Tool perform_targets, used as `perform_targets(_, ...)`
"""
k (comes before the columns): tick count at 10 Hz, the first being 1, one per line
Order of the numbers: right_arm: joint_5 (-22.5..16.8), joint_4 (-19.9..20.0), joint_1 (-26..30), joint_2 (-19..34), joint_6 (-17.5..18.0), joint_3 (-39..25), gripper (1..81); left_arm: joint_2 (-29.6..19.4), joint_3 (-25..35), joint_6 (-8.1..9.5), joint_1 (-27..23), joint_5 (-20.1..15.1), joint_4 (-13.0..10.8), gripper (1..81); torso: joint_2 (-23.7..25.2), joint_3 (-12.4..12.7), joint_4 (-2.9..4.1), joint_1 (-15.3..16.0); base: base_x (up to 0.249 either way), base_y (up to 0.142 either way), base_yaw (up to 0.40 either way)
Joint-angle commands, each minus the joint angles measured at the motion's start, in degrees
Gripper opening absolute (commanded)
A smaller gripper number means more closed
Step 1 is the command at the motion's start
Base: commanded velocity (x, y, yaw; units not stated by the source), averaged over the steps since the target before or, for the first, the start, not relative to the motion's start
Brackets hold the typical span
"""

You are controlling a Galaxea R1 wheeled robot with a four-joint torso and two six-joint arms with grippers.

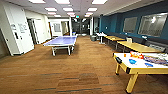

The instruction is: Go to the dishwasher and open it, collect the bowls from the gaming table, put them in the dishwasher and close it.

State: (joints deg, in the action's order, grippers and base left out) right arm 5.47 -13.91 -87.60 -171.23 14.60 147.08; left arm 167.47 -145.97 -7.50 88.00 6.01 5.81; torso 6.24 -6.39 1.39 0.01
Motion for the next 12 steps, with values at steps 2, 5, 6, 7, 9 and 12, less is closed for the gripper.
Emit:
perform_targets(2,-2.4,-0.42,3.17,-0.28,-0.01,-0.22,81.1,-0.56,0.25,-0.24,-2.79,-2.85,-0.28,81.1,0.0,0.0,0.0,0.02,0.223,0.0,0.0)
perform_targets(5,-2.4,-0.42,3.26,-0.28,-0.01,0.04,81.1,-0.47,0.25,-0.24,-2.79,-2.85,-0.28,81.1,0.0,0.0,0.0,0.0,0.216,0.0,0.0)
perform_targets(6,-2.4,-0.42,3.26,-0.28,-0.01,0.04,81.1,-0.47,0.25,-0.24,-2.79,-2.85,-0.28,81.1,0.0,0.0,0.0,0.02,0.191,0.0,0.0)
perform_targets(7,-2.4,-0.42,3.26,-0.37,-0.01,0.04,81.1,-0.47,0.25,-0.24,-2.71,-2.93,-0.28,81.1,0.0,0.0,0.0,0.05,0.149,0.0,0.0)
perform_targets(9,-2.49,-0.42,3.52,-0.37,0.07,0.04,81.1,-0.47,0.25,-0.24,-2.79,-2.93,-0.28,81.1,0.0,-0.02,0.0,0.09,0.101,0.0,0.0)
perform_targets(12,-2.49,-0.33,3.52,-0.45,0.07,0.04,81.1,-0.47,0.25,-0.06,-2.7,-2.93,-0.28,81.1,-0.02,-0.02,0.0,0.13,0.0,0.0,0.0)
